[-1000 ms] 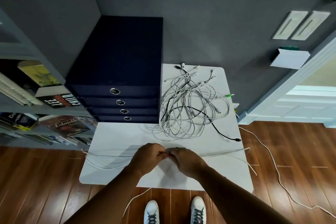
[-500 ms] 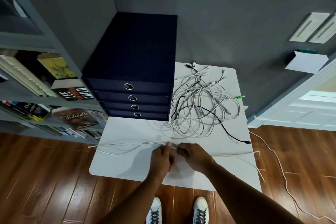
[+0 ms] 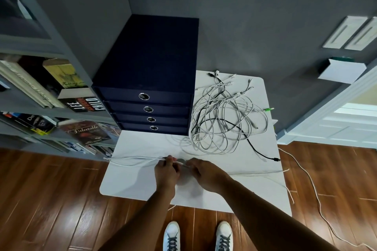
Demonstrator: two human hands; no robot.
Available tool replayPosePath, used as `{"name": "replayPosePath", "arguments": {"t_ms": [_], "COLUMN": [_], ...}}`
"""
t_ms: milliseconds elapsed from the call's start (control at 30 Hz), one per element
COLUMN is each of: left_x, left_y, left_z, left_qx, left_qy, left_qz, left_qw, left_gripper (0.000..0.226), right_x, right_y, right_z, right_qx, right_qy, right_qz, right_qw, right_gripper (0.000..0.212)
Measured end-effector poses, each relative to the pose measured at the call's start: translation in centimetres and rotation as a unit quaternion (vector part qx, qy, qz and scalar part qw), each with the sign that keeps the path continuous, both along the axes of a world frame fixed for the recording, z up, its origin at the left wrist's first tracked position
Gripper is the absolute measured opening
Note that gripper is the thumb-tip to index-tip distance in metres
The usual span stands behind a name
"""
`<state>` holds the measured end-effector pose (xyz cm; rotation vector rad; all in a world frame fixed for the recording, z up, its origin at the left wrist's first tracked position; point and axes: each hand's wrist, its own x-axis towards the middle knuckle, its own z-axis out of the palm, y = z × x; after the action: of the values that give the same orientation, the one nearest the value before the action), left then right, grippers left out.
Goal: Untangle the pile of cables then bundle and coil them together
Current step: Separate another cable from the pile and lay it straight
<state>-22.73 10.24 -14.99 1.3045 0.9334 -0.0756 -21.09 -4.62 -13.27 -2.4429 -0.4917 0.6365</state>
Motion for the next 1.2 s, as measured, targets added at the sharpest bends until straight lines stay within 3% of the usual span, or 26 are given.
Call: {"name": "replayPosePath", "arguments": {"t_ms": [133, 367, 600, 733, 900, 1033, 1200], "left_x": [0.0, 0.9, 2.6, 3.1, 3.6, 4.2, 4.3], "left_y": [1.4, 5.6, 7.2, 8.7, 8.5, 9.0, 7.3], "left_z": [-0.5, -0.5, 0.8, 1.1, 1.6, 2.2, 2.4], "left_qx": [0.030, -0.020, -0.021, -0.068, -0.015, -0.050, -0.010], "left_qy": [0.013, 0.033, -0.004, -0.016, -0.031, -0.060, -0.092], "left_qz": [0.016, 0.088, 0.132, 0.128, 0.175, 0.183, 0.172], "left_qw": [0.999, 0.995, 0.991, 0.989, 0.984, 0.980, 0.981], "left_gripper": [0.031, 0.046, 0.032, 0.037, 0.026, 0.030, 0.033], "right_x": [-0.1, -0.6, -1.1, -1.0, -0.9, -0.9, -1.0], "right_y": [0.8, -4.1, -7.3, -9.0, -10.8, -11.7, -9.7], "right_z": [-0.3, -1.5, -1.6, -1.1, -1.0, -1.2, -1.1], "right_qx": [-0.028, -0.028, -0.023, -0.043, -0.056, -0.091, -0.094], "right_qy": [-0.024, -0.051, -0.052, -0.071, -0.119, -0.150, -0.193], "right_qz": [0.007, 0.030, 0.021, 0.025, 0.031, 0.039, 0.049], "right_qw": [0.999, 0.998, 0.998, 0.996, 0.991, 0.984, 0.975], "right_gripper": [0.025, 0.019, 0.024, 0.022, 0.029, 0.028, 0.037]}}
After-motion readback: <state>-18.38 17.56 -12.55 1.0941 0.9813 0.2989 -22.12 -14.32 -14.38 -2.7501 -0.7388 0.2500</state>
